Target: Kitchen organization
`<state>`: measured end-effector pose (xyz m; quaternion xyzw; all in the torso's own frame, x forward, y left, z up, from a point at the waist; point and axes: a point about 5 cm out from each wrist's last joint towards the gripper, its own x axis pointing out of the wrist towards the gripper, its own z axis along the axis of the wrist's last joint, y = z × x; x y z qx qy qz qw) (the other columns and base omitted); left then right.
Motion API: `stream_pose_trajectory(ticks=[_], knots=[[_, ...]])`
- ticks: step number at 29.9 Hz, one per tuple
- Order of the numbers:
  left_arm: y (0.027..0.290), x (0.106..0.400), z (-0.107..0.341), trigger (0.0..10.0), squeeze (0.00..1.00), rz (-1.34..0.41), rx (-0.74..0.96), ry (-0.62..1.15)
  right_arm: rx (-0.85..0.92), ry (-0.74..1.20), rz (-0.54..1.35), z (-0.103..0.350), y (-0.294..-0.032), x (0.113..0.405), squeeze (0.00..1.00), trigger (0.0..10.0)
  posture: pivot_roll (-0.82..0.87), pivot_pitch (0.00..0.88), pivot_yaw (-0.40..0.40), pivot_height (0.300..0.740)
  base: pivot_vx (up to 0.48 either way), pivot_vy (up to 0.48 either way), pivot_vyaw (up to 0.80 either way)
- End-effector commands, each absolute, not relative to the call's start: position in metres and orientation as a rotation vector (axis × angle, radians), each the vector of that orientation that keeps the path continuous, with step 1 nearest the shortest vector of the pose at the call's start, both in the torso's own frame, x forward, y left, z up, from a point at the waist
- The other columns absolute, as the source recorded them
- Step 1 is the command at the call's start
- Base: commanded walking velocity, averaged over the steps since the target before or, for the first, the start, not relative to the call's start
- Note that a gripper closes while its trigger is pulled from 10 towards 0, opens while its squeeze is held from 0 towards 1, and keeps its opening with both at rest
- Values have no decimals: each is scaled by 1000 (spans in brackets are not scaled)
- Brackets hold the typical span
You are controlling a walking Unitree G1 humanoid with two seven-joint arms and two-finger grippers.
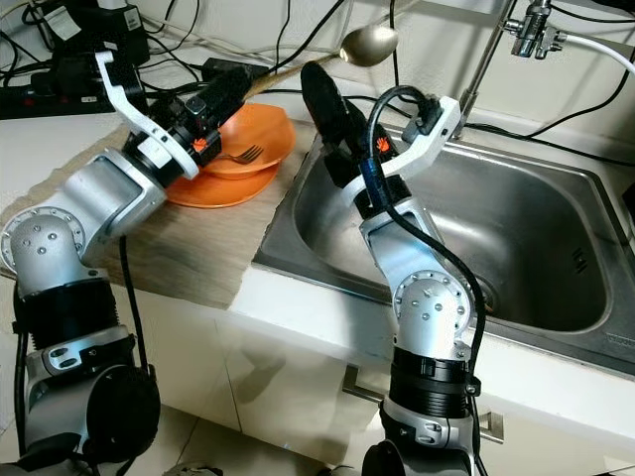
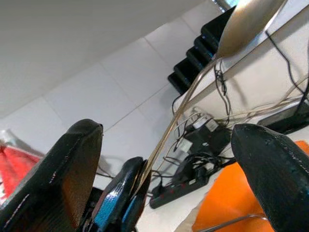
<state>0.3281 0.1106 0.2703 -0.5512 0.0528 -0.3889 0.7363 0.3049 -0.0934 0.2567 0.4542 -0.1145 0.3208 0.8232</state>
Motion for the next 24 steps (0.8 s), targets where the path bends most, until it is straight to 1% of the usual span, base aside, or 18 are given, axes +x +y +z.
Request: stream_pose_trajectory(ticks=[1,9,15,16,17,18,19,20,24], knots=[[107,326,268,0,0,-892,-1244,152,969,-266,728,267,-87,303,0,10000,-1,0,-45,740,0,0,0],[99,318,267,0,0,-955,-1239,199,980,-238,710,264,-87,306,0,10000,3,0,-46,740,0,0,0],[92,312,262,0,0,-990,-1197,263,986,-276,694,269,-92,308,0,10000,3,0,-40,740,0,0,0],[91,311,262,0,0,-1001,-1186,271,988,-277,691,269,-93,309,0,8902,4,0,-39,740,0,0,0],[90,310,262,0,0,-1008,-1178,277,989,-278,690,269,-93,309,0,8902,4,0,-39,740,0,0,0],[89,309,262,0,0,-1020,-1162,283,995,-279,683,268,-94,310,0,1569,4,0,-39,740,0,0,0],[89,309,262,0,0,-1020,-1162,283,995,-279,683,268,-94,310,0,1569,4,0,-39,740,0,0,0],[89,309,263,0,0,-1017,-1161,281,1007,-279,671,267,-96,310,0,0,4,0,-38,740,0,0,0],[91,311,263,0,0,-1000,-1175,271,1012,-278,663,266,-96,311,0,0,4,0,-38,740,0,0,0]])
